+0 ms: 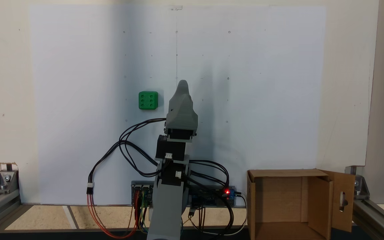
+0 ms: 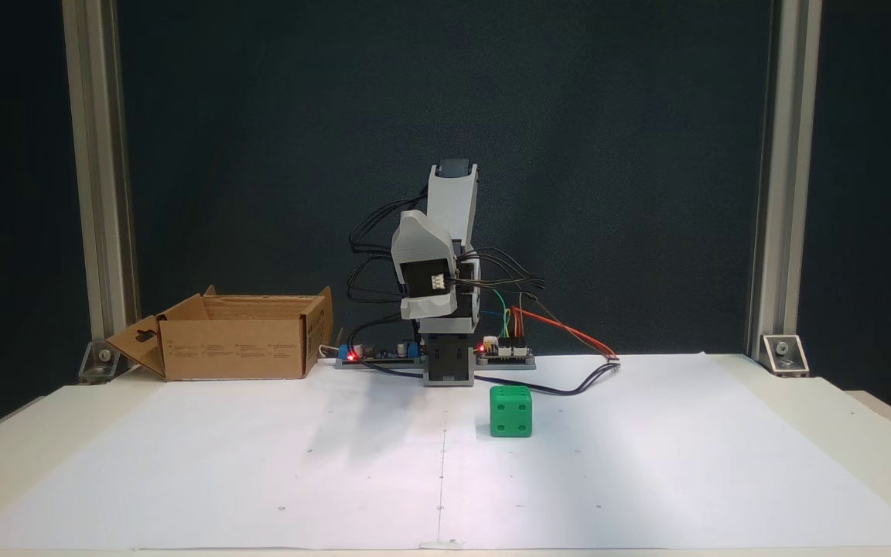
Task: Grasp a green dice and put it in the bin.
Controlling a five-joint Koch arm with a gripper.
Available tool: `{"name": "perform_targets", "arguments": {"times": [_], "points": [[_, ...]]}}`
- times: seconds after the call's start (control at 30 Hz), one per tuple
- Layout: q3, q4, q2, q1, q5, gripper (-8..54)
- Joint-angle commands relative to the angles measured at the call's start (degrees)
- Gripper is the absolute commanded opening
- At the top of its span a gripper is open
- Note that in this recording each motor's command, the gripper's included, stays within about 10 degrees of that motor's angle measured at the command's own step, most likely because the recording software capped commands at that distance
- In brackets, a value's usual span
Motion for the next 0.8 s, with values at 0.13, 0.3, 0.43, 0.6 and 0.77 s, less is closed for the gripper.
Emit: {"name": "perform_targets", "arguments": {"times": [0.13,0.3,0.43,0.6,0.77], "points": [[2.8,-1.0,6.1,0.5,1.8,45.3],[2.8,-1.0,6.1,0.7,1.8,45.3],[2.8,-0.9,6.1,0.7,1.8,45.3],[2.8,-1.0,6.1,1.1,1.8,45.3],[2.8,-0.3,6.0,1.5,1.6,45.3]]}}
